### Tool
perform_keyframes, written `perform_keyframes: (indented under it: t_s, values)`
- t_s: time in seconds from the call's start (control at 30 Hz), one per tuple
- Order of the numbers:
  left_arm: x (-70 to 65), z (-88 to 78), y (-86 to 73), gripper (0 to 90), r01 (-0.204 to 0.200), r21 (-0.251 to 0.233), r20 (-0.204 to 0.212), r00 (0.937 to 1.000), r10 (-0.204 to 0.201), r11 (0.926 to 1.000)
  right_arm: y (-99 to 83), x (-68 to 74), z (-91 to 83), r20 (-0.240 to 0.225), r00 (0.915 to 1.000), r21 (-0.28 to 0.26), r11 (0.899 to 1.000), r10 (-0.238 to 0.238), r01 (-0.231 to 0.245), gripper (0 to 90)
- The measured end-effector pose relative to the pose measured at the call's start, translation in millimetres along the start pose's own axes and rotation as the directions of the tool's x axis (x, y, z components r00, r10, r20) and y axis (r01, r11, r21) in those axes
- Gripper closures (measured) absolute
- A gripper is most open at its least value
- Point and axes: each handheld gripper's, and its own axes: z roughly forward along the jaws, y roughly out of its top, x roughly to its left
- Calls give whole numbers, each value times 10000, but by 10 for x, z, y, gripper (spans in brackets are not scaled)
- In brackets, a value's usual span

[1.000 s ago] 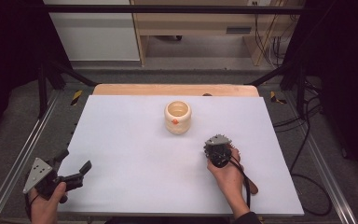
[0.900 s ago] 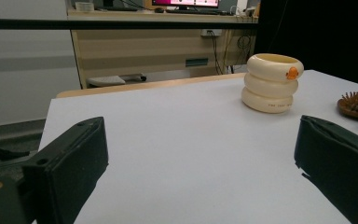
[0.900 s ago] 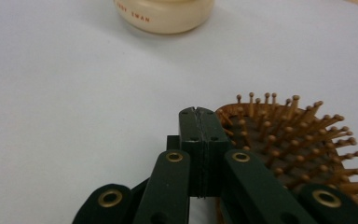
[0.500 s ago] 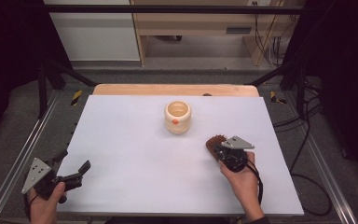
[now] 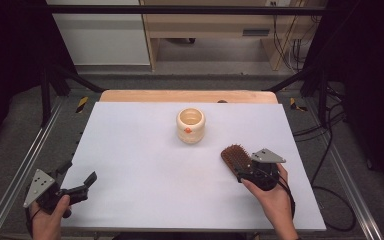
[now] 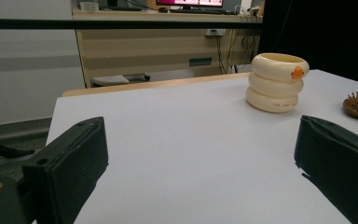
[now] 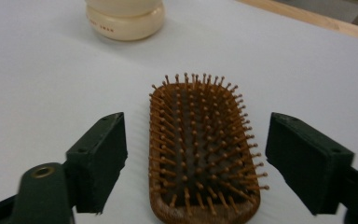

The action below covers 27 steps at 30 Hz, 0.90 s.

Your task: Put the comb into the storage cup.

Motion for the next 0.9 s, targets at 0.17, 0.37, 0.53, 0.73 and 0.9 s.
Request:
perform_keyframes:
  t_s: [0.17, 0.37, 0.53, 0.73, 0.9]
  values:
    - [-1, 7, -3, 27, -46, 47, -42, 10000, 47, 10000, -50, -75, -75, 280, 9989, 173, 9991, 385, -389, 138]
    - [-21, 15, -5, 18, -103, 60, 24, 9999, 103, 9999, -142, -154, -192, 98, 9999, 747, 9971, 117, -124, 103]
    - [-34, 29, -8, 17, -190, 115, 79, 9998, 189, 9998, -216, -214, -253, 145, 9998, 1374, 9904, 156, -175, 120]
    - [-62, 42, -8, 17, -278, 165, 149, 9995, 275, 9995, -237, -259, -297, 105, 9999, 1887, 9820, 77, -95, 128]
    - [-69, 45, -9, 16, -294, 181, 171, 9994, 291, 9994, -256, -260, -308, -29, 10000, 2371, 9715, 2, 5, 127]
